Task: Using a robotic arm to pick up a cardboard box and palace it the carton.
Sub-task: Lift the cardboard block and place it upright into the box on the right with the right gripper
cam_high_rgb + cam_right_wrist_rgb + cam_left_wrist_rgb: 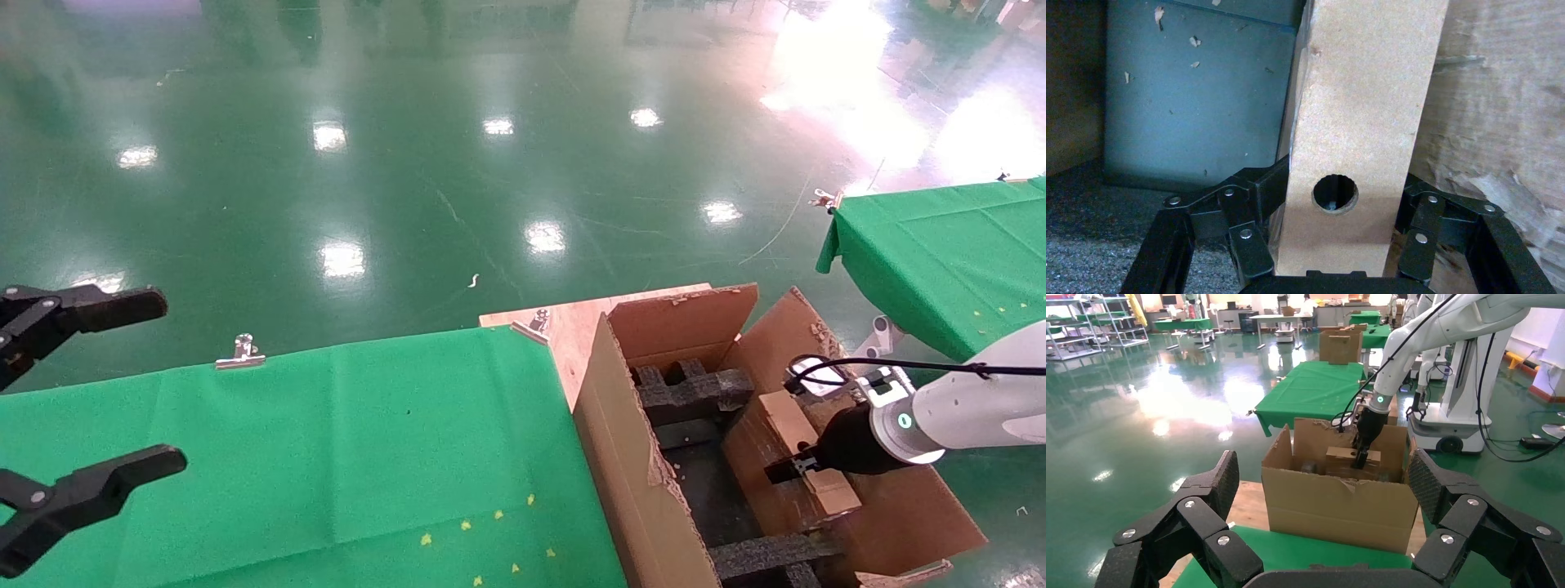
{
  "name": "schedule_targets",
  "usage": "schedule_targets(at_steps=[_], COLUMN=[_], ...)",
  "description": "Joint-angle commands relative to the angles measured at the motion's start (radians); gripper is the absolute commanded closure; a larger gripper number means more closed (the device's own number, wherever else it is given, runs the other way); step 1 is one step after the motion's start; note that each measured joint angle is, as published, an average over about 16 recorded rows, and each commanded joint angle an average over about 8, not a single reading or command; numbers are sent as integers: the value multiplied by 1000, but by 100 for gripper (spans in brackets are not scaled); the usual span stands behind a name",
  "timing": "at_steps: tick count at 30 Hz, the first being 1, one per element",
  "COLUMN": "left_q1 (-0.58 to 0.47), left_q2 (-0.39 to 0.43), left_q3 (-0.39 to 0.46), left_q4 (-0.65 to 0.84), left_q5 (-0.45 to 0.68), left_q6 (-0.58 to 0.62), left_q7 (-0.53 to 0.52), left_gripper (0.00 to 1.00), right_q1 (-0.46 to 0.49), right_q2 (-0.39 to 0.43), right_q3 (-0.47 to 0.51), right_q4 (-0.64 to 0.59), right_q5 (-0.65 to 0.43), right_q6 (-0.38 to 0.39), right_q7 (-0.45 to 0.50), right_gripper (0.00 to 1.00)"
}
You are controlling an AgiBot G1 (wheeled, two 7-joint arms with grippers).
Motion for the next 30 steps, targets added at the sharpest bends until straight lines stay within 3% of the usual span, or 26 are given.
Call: schedule_targets(at_steps=[1, 6, 7, 30], left_q1=[0, 0, 0, 0], left_q2=[0, 0, 0, 0], left_q3=[0, 0, 0, 0], left_q4=[0, 0, 0, 0], left_q5=[0, 0, 0, 0], left_q6=[0, 0, 0, 0], left_q7=[0, 0, 0, 0], left_gripper=[0, 0, 0, 0], right_q1=[-4, -7, -8, 14], right_q2=[-8, -14, -15, -9], right_q3=[3, 9, 10, 9], right_q4=[-13, -24, -25, -16], right_q5=[6, 14, 16, 7], right_q6=[-3, -7, -8, -5], right_q7=[-13, -32, -35, -21], right_gripper=[72, 10, 1, 0])
